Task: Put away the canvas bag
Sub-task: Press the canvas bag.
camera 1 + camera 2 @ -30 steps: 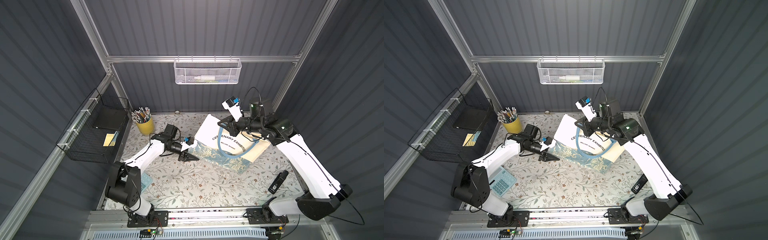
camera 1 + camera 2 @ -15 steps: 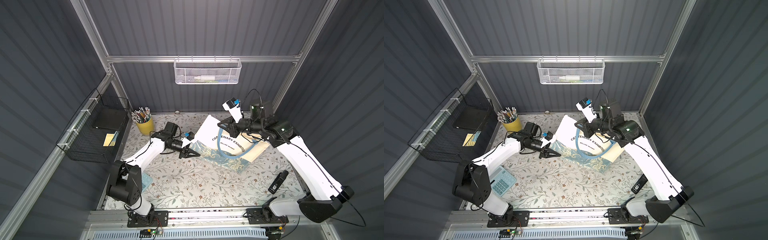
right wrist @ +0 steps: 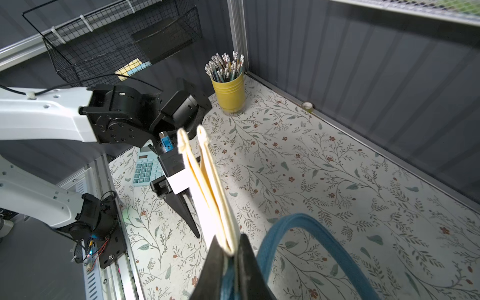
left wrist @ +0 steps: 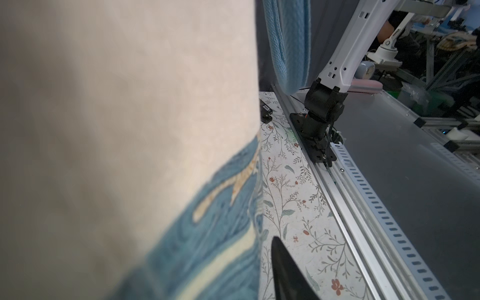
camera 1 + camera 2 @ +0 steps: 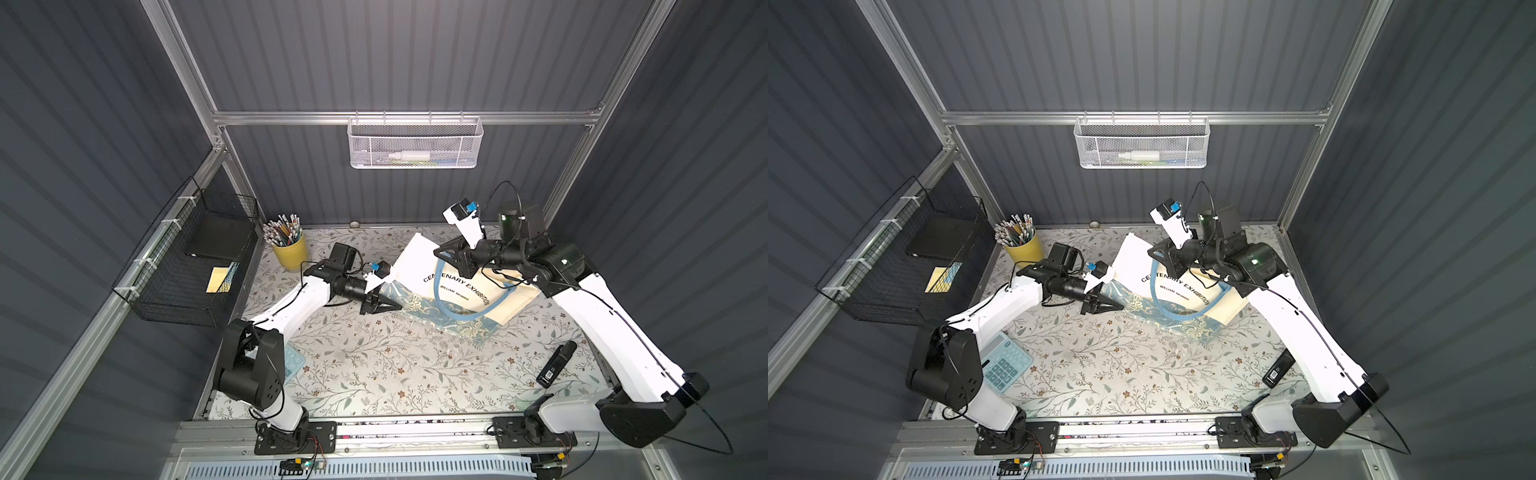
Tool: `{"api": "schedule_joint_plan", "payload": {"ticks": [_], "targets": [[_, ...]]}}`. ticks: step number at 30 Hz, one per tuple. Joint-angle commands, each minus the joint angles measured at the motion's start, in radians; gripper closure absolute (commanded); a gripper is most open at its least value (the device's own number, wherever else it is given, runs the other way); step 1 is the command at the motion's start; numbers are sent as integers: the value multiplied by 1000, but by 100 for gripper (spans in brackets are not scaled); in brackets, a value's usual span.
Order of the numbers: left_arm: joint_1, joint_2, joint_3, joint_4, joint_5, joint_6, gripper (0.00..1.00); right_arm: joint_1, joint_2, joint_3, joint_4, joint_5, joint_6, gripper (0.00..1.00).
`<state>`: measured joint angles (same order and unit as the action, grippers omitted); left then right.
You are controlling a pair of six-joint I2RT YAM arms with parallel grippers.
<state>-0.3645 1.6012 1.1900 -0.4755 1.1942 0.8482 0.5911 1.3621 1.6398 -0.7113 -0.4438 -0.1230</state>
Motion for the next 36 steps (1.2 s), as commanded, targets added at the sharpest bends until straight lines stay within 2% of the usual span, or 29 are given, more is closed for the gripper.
{"api": "schedule_joint_plan", "payload": {"ticks": [1, 2, 3, 5, 6, 7, 10, 12, 13, 16, 18, 20, 21, 22, 23, 27, 31, 33, 35, 36], "targets": [[-14, -42, 17, 72, 58, -63, 52, 16, -8, -18, 30, -52, 14, 100], [-14, -39, 24, 72, 60, -63, 53, 16, -9, -20, 32, -52, 14, 100], [-16, -35, 28, 73, 61, -63, 58, 16, -11, -20, 31, -52, 14, 100], [-16, -23, 39, 54, 61, -38, 76, 16, -14, -22, 35, -48, 16, 100], [-17, -11, 50, 28, 65, -16, 93, 15, -15, -23, 36, -46, 16, 100], [-17, 2, 65, -18, 68, 25, 100, 16, -17, -21, 39, -43, 16, 100], [-21, 33, 115, -134, 83, 115, 100, 16, -15, -16, 35, -36, 12, 100], [-22, 34, 118, -147, 80, 116, 100, 15, -11, -15, 28, -38, 7, 100], [-23, 29, 114, -143, 72, 108, 98, 16, -10, -13, 23, -36, 4, 100], [-24, 6, 91, -65, 13, 8, 75, 15, 0, -1, -7, -9, -15, 100], [-23, -3, 91, 19, -71, -124, 45, 15, 10, 12, -33, 1, -30, 100], [-24, 1, 91, 53, -143, -185, 45, 16, 12, 11, -40, -2, -33, 100], [-24, 2, 93, 79, -209, -221, 38, 17, 10, 6, -38, -4, -33, 100], [-24, 0, 91, 132, -273, -285, 25, 18, 10, 2, -38, -6, -32, 100], [-24, -7, 91, 159, -302, -313, 1, 18, 11, -2, -38, -7, -33, 100], [-24, -64, 11, 277, -383, -380, 0, 47, 37, -7, -89, 24, -64, 100], [-24, -58, 58, 281, -395, -456, 0, 55, 44, -28, -100, 64, -62, 100], [-24, -10, 130, 258, -348, -517, 0, 55, 35, -46, -85, 76, -54, 100], [-24, 63, 228, 134, -229, -506, 0, 56, 32, -58, -82, 76, -54, 100], [-24, 110, 289, 33, -160, -461, 0, 55, 33, -63, -86, 77, -56, 100]]}}
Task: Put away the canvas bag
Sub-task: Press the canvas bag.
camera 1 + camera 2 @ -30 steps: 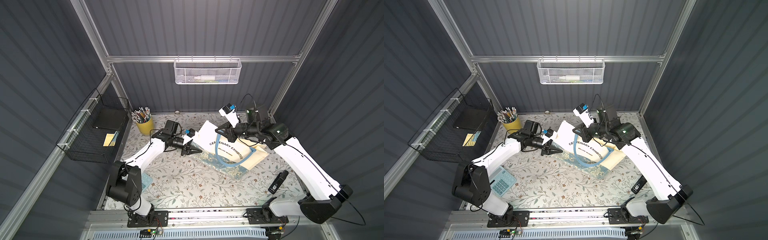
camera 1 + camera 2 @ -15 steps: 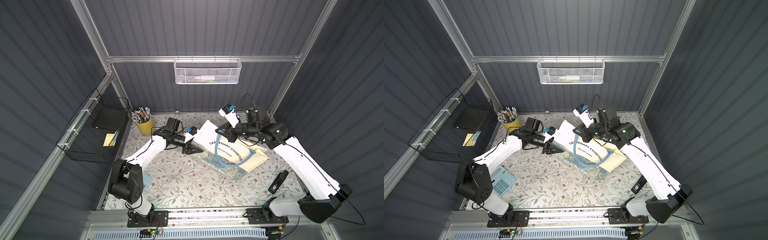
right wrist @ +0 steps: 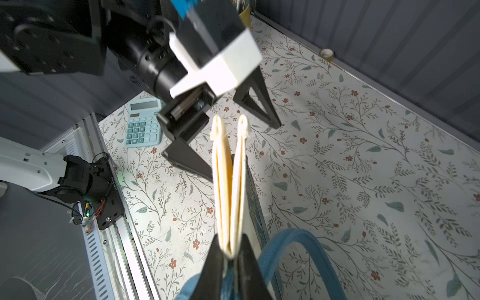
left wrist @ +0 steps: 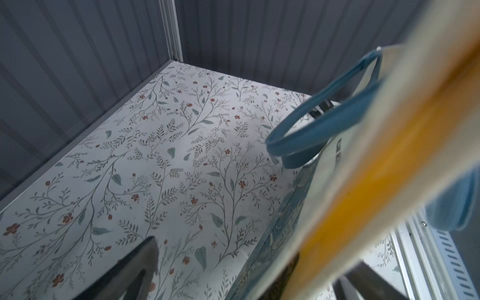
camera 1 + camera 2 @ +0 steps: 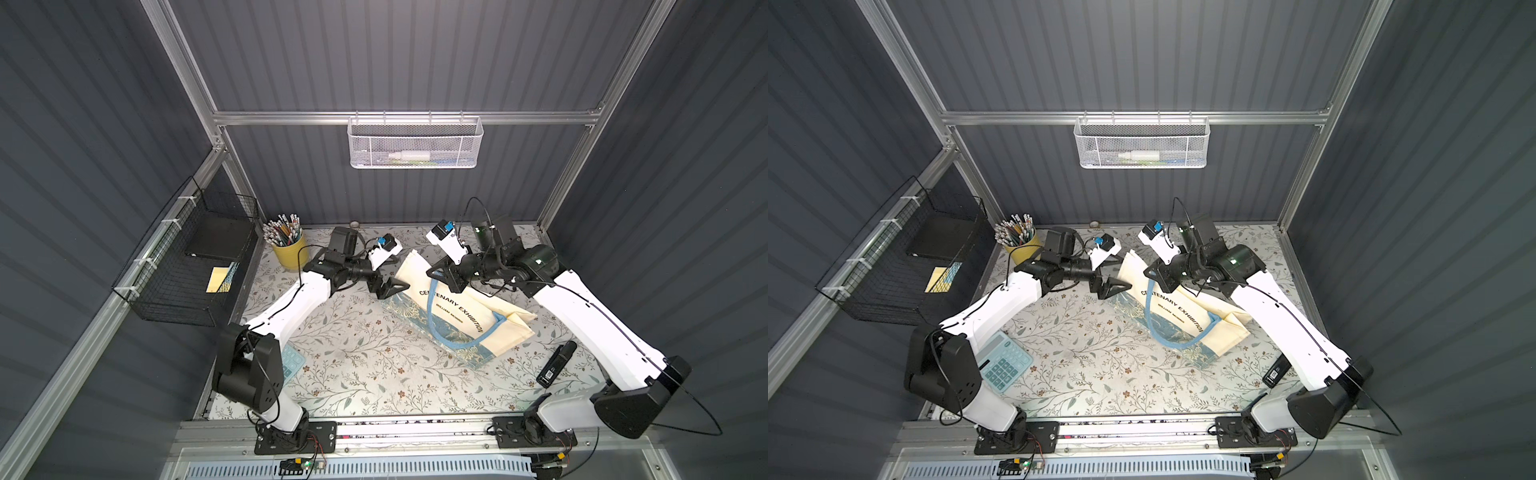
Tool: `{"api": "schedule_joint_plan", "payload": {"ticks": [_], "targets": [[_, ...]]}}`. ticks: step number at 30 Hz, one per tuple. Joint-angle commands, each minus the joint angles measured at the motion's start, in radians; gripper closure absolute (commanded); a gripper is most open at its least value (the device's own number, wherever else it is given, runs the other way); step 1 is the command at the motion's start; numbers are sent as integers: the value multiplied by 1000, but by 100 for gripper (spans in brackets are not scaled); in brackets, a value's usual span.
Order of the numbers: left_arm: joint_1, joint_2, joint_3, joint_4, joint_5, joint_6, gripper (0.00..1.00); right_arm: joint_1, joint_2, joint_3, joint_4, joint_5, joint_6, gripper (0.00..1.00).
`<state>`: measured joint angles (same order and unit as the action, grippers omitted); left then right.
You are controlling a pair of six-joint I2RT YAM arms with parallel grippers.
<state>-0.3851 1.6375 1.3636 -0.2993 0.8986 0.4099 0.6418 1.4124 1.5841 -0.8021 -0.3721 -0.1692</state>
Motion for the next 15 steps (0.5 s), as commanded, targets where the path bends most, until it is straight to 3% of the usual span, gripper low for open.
{"api": "schedule_joint_plan", "payload": {"ticks": [1, 2, 4, 6, 8, 10, 12, 14, 15], "targets": [[-1, 118, 171, -231, 201, 32, 0, 6, -14, -9, -1, 4, -14, 100], [-1, 156, 220, -292, 192, 46, 0, 7, -11, -11, -6, 4, -18, 100], [-3, 194, 261, -247, 45, -126, 0, 6, -12, -21, -8, 11, -18, 100], [-3, 154, 194, -130, 1, -181, 1, 5, -17, -31, -2, 18, -16, 100], [2, 127, 135, 19, -29, -369, 1, 6, -20, -40, 0, 18, -16, 100], [5, 177, 235, -117, -14, -290, 0, 6, -23, -48, 4, 24, -16, 100], [3, 230, 345, -327, 33, -44, 0, 6, -23, -56, 8, 31, -15, 100], [2, 234, 323, -262, -51, -146, 0, 6, -18, -56, 6, 39, -16, 100], [3, 232, 300, -190, -181, -251, 0, 6, -17, -55, 4, 45, -16, 100]]}}
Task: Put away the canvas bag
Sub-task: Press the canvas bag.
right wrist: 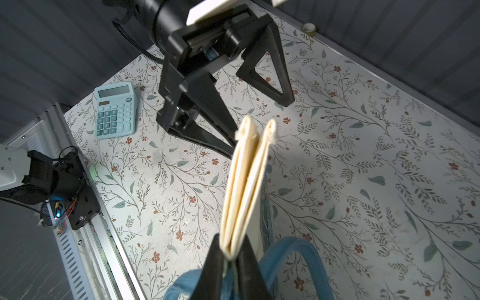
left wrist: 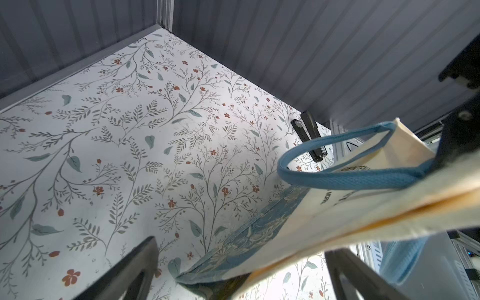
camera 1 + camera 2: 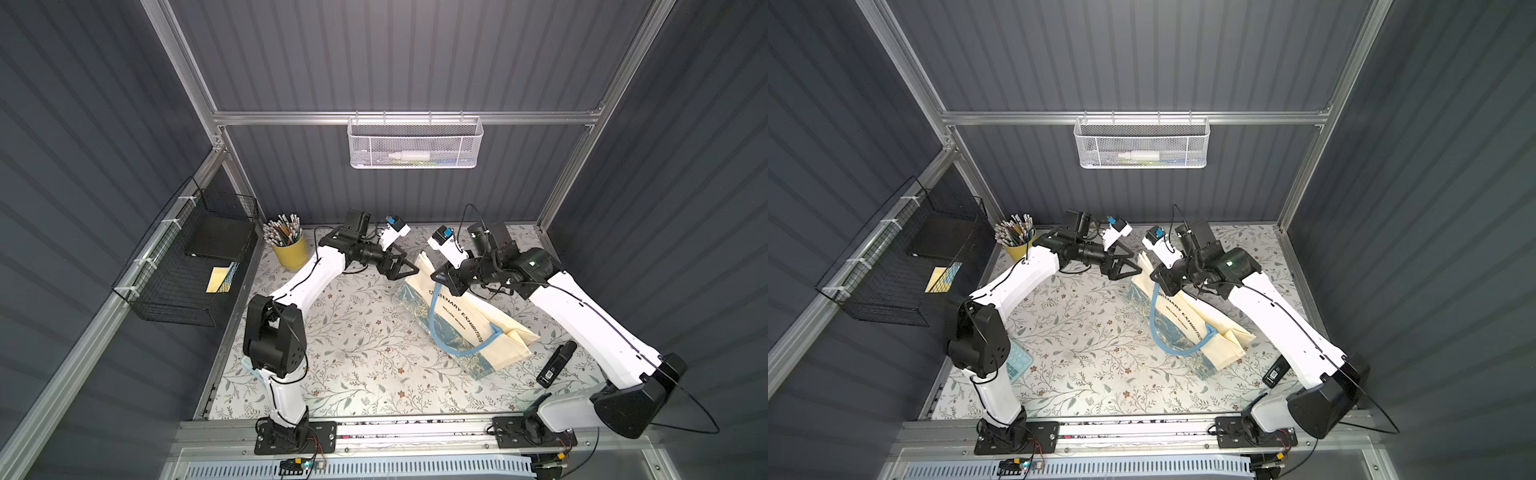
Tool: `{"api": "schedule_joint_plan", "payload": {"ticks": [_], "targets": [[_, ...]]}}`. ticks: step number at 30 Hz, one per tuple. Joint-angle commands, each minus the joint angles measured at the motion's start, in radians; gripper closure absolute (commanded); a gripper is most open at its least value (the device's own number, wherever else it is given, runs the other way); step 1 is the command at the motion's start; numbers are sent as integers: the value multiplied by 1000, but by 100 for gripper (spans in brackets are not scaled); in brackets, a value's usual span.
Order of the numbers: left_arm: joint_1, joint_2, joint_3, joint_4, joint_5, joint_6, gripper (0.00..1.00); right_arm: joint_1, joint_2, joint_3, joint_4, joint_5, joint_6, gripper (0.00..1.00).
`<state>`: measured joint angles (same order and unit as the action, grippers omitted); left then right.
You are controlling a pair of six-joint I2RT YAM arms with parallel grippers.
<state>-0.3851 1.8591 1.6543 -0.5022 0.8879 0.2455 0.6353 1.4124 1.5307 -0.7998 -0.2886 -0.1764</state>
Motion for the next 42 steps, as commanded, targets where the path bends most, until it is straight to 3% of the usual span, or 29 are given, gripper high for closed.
{"api": "schedule_joint_plan", "payload": {"ticks": [1, 10, 12, 17, 19, 21, 27, 33, 35, 42], "targets": [[2, 9, 5, 12, -231, -111, 0, 13, -15, -1, 1, -36, -9, 100], [5, -150, -218, 228, -565, -236, 0, 12, -13, -9, 8, -40, -4, 100], [5, -182, -222, 250, -534, -268, 0, 12, -9, -8, 3, -45, -10, 100], [5, -160, -162, 180, -525, -191, 0, 22, 22, 8, -48, -18, -36, 100], [6, -139, -103, 92, -455, -94, 0, 21, 31, 10, -61, -20, -38, 100], [6, -164, -87, 67, -414, -74, 0, 22, 34, 4, -68, -9, -34, 100], [6, -369, -244, 210, -226, -57, 0, 23, 33, -29, -55, -26, -32, 100], [6, -300, -97, -41, 88, 1, 3, 21, 46, -20, -78, -183, -92, 100], [5, -279, -60, -118, 124, 45, 3, 24, 48, -18, -79, -229, -98, 100], [5, -307, -125, -149, 228, 80, 9, 27, 36, 7, -84, -287, -112, 100]]}}
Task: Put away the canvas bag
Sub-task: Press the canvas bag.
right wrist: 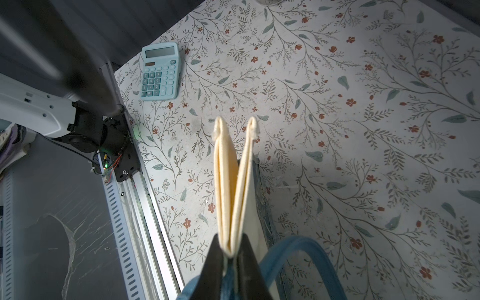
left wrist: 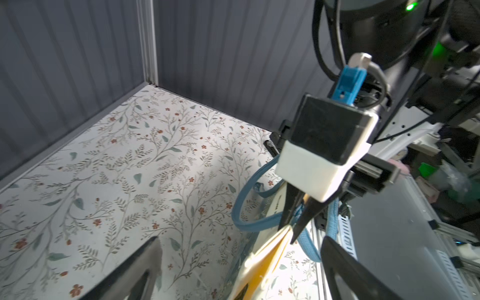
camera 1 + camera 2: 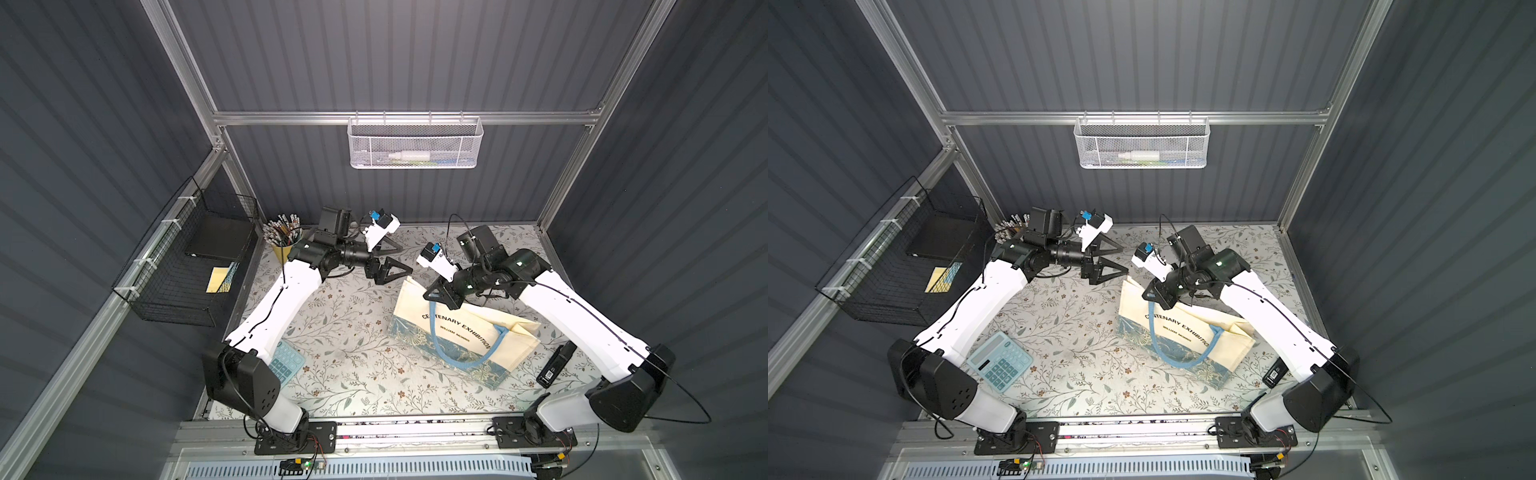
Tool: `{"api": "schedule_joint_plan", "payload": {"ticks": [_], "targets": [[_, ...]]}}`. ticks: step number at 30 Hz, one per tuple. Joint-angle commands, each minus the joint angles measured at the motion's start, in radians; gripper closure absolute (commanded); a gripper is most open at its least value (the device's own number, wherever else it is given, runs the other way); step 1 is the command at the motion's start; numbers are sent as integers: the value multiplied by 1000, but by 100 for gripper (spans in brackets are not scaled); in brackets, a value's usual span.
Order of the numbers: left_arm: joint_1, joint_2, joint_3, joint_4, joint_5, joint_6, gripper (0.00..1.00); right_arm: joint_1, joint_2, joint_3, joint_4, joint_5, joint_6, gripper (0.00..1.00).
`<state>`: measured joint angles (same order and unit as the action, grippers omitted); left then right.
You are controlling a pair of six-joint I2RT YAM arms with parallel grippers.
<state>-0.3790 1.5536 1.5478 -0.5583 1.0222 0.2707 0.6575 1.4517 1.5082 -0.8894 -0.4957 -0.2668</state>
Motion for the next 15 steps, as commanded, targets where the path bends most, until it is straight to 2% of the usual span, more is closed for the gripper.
{"api": "schedule_joint_plan", "payload": {"ticks": [1, 6, 10, 15], "targets": [[-1, -1, -29, -98, 96, 56, 12, 5, -6, 32, 9, -84, -20, 100], [-3, -12, -73, -119, 110, 71, 15, 5, 9, 61, 17, -90, -19, 100], [-18, -9, -93, -152, 60, 109, 18, 4, 28, 87, 34, -95, -10, 100], [-23, -11, -114, -145, 24, 135, 29, 5, 48, 100, 29, -108, -8, 100]]}}
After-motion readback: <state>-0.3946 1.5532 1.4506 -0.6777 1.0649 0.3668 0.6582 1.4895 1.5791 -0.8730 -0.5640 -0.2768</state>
